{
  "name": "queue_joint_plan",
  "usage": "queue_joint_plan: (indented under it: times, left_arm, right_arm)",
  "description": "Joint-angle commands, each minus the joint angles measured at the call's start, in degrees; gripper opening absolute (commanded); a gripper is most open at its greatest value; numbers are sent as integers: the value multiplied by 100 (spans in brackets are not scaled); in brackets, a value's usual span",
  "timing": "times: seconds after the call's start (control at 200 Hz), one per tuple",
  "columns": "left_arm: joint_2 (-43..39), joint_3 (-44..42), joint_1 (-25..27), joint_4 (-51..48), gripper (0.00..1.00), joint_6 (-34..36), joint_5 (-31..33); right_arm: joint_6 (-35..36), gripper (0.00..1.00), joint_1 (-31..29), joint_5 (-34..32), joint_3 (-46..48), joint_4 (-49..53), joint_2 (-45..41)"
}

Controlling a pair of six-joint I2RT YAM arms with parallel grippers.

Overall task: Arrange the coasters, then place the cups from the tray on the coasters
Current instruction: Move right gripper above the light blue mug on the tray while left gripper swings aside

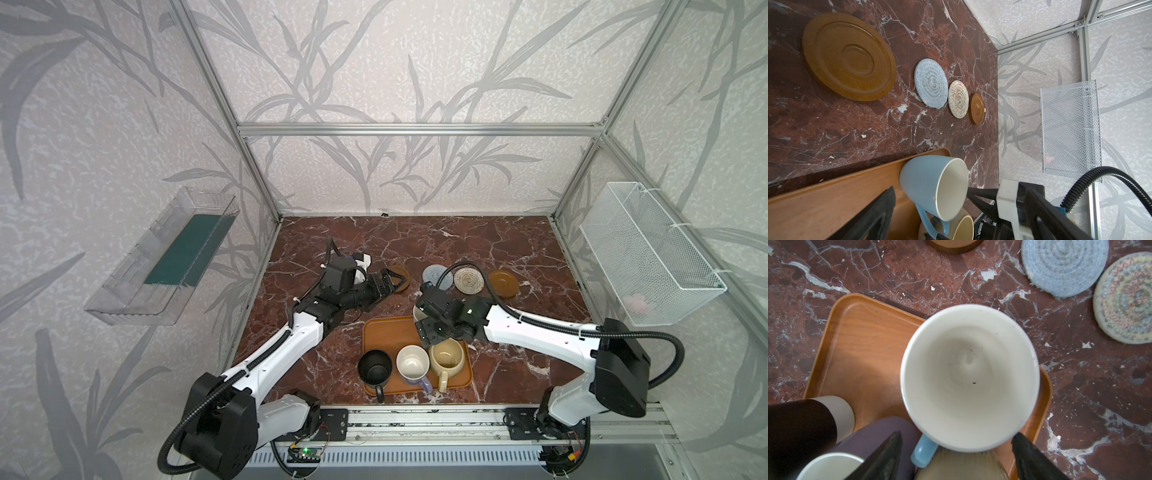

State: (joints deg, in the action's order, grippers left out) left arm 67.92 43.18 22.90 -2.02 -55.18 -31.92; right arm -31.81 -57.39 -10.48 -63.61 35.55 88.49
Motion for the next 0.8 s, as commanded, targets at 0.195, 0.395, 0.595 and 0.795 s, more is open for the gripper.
queue_joint_plan:
  times: [0.195, 0.395, 0.595, 0.795]
  left_arm:
    - [-24, -92, 13, 398, 99, -170, -163]
    - [-16, -46, -53, 303, 99, -74, -149]
    - [-180, -266, -244, 551, 99, -282, -326]
    - [-426, 31, -246, -496, 99, 345, 115]
  right_arm:
    - [-192, 69, -31, -244, 68, -64, 333]
    - [-220, 67, -27, -331, 86, -212, 397]
    - [-281, 54, -27, -323, 181, -346, 396]
    - [-299, 51, -27, -402, 234, -429, 376]
